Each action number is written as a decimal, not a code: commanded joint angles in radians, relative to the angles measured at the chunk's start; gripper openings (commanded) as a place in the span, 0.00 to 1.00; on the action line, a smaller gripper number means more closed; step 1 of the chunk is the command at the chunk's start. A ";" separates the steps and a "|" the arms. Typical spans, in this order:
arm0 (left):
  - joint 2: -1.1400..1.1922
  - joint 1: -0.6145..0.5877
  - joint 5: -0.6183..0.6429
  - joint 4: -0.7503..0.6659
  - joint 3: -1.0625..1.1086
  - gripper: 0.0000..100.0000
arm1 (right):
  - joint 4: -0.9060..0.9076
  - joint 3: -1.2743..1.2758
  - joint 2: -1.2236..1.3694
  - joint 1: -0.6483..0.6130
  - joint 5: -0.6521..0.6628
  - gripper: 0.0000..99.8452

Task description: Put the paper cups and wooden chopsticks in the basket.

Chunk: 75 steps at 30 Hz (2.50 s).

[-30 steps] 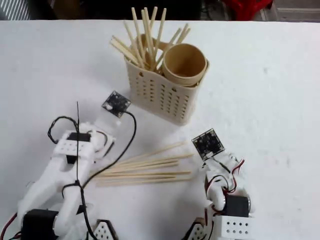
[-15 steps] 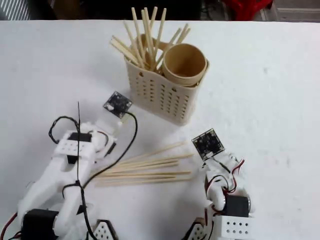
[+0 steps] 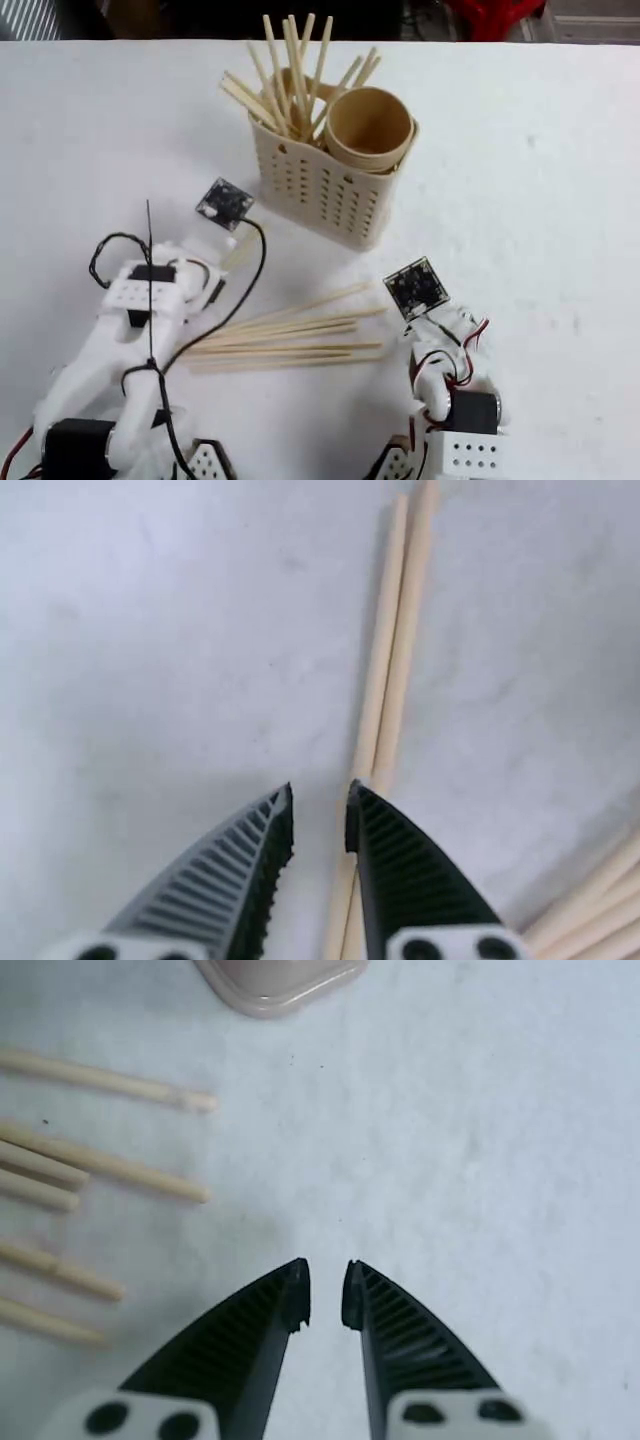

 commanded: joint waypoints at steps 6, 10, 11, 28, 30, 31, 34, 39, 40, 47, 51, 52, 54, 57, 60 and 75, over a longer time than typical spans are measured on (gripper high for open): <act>-0.002 0.016 0.003 0.028 -0.041 0.10 | -0.008 0.009 -0.005 -0.005 0.006 0.07; 0.071 0.016 0.006 0.094 -0.104 0.10 | -0.008 0.009 -0.005 -0.005 0.006 0.07; 0.108 0.015 0.009 0.118 -0.138 0.10 | -0.008 0.009 -0.005 -0.005 0.006 0.07; 0.332 0.010 0.005 0.298 -0.348 0.10 | -0.008 0.009 -0.005 -0.005 0.006 0.07; 0.332 0.010 0.005 0.322 -0.348 0.06 | -0.008 0.009 -0.005 -0.005 0.006 0.07; 0.332 0.010 0.009 0.330 -0.347 0.03 | -0.008 0.009 -0.005 -0.005 0.006 0.07; 0.332 0.008 0.011 0.333 -0.345 0.03 | -0.008 0.009 -0.005 -0.005 0.006 0.07; 0.329 0.008 0.012 0.336 -0.362 0.02 | -0.008 0.009 -0.005 -0.005 0.006 0.07; 0.329 0.007 0.012 0.345 -0.376 0.02 | -0.008 0.009 -0.005 -0.005 0.006 0.07; 0.329 -0.087 0.034 0.537 -0.624 0.02 | -0.008 0.009 -0.005 -0.005 0.006 0.07; 0.329 -0.136 0.038 0.643 -0.776 0.02 | -0.008 0.009 -0.005 -0.005 0.006 0.07; 0.329 -0.145 0.038 0.663 -0.810 0.02 | -0.008 0.009 -0.005 -0.005 0.006 0.07; 0.328 -0.160 0.046 0.687 -0.872 0.02 | -0.008 0.009 -0.005 -0.005 0.006 0.07; 0.300 -0.157 0.100 0.700 -0.936 0.02 | -0.008 0.009 -0.005 -0.005 0.006 0.07; 0.197 -0.136 0.129 0.695 -0.941 0.02 | -0.008 0.009 -0.005 -0.005 0.006 0.07; -0.334 0.130 0.236 0.463 -0.807 0.02 | -0.008 0.009 -0.005 -0.005 0.006 0.07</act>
